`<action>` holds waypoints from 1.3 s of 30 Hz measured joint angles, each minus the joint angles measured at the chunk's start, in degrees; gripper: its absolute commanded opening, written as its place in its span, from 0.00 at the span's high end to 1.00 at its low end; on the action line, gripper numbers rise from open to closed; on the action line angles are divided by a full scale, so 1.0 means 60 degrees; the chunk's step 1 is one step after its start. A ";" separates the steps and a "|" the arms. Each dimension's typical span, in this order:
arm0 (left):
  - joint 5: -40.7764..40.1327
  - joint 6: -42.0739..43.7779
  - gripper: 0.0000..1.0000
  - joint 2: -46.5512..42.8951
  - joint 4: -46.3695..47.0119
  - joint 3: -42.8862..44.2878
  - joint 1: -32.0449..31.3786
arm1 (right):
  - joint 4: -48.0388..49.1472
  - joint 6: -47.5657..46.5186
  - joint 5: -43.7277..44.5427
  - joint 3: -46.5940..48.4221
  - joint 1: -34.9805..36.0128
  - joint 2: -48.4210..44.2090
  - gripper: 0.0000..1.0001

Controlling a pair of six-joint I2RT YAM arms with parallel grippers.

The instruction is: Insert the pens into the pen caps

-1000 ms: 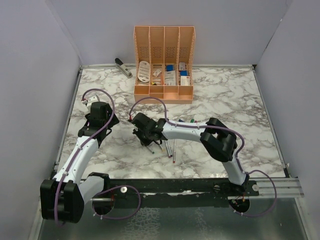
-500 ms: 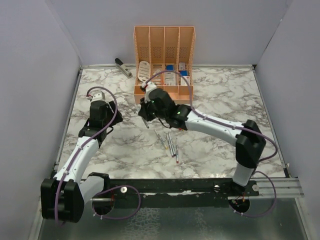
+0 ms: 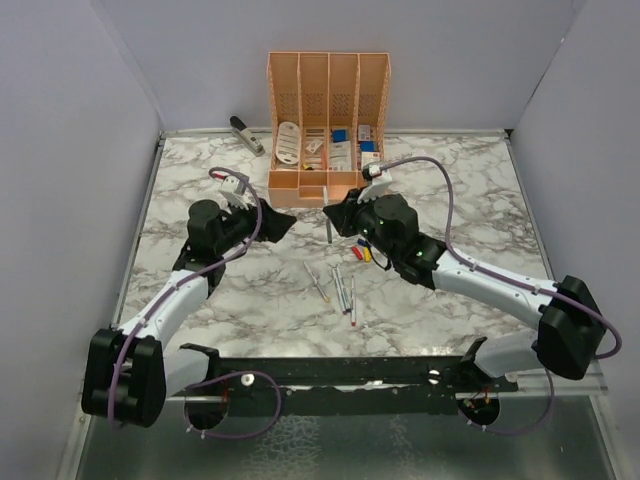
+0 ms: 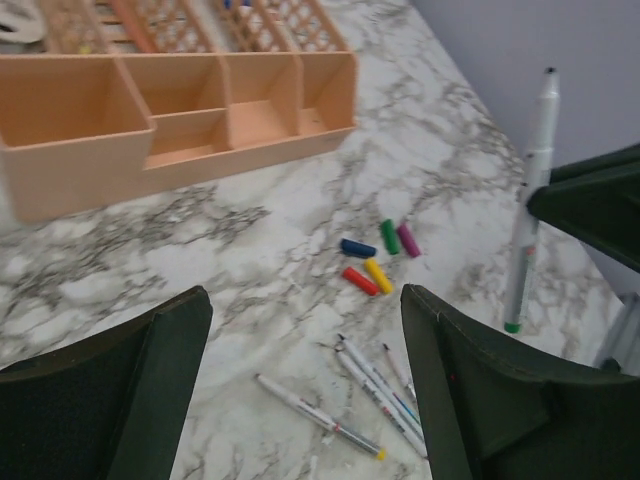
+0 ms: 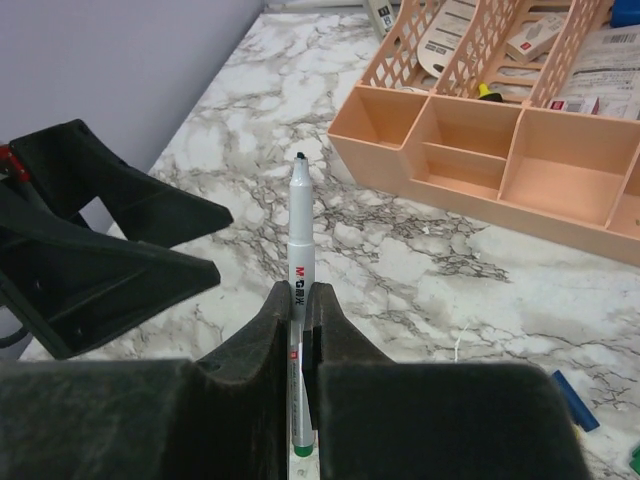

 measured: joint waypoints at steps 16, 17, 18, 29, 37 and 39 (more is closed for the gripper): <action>0.3778 -0.1144 0.16 0.1096 0.3373 0.0568 -0.1337 | 0.3373 0.0484 -0.0557 -0.1902 0.0000 -0.1268 0.99; 0.3829 -0.1169 0.16 0.1126 0.3421 0.0590 -0.1370 | 0.3453 0.0506 -0.0627 -0.1902 0.0000 -0.1268 0.99; 0.3880 -0.1191 0.17 0.1162 0.3457 0.0637 -0.1399 | 0.3534 0.0554 -0.0699 -0.1902 0.0000 -0.1268 0.99; 0.4062 -0.1395 0.35 0.1370 0.3690 0.0852 -0.1639 | 0.3767 0.0688 -0.1260 -0.1898 0.0000 -0.1177 0.99; 0.4062 -0.1406 0.46 0.1541 0.3738 0.0852 -0.1679 | 0.3767 0.0831 -0.1508 -0.1898 0.0000 -0.0976 0.99; 0.4062 -0.1424 0.48 0.1559 0.3741 0.0860 -0.1701 | 0.3767 0.0838 -0.1545 -0.1898 0.0000 -0.0954 0.99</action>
